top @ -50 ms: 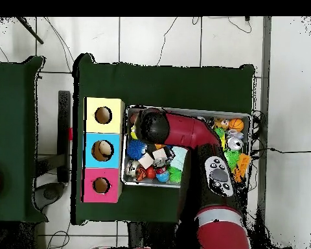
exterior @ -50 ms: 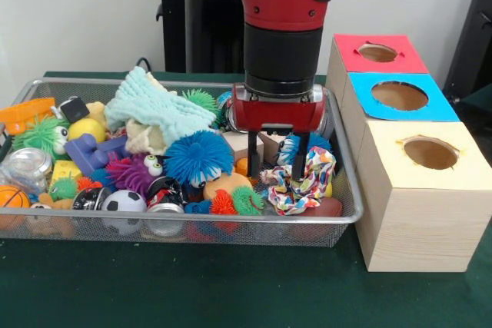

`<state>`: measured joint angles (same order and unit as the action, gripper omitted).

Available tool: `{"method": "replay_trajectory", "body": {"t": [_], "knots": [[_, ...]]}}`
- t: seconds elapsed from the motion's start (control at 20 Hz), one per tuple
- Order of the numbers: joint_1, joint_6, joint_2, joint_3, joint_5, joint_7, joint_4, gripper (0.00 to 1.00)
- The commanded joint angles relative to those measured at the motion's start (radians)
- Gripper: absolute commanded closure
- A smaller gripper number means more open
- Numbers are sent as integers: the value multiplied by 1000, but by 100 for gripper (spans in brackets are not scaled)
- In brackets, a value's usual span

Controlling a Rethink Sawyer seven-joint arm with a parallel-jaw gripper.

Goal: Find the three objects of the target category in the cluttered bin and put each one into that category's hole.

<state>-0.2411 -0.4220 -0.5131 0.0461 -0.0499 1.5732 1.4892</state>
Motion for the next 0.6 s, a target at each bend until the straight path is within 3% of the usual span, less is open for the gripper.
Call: {"method": "replay_trajectory", "body": {"t": [0.05,0.3,0.6], "knots": [[-44,74,81,56,-72,47,22,0],[-47,79,82,67,-82,49,7,0],[-45,60,122,90,-87,30,-66,0]]}}
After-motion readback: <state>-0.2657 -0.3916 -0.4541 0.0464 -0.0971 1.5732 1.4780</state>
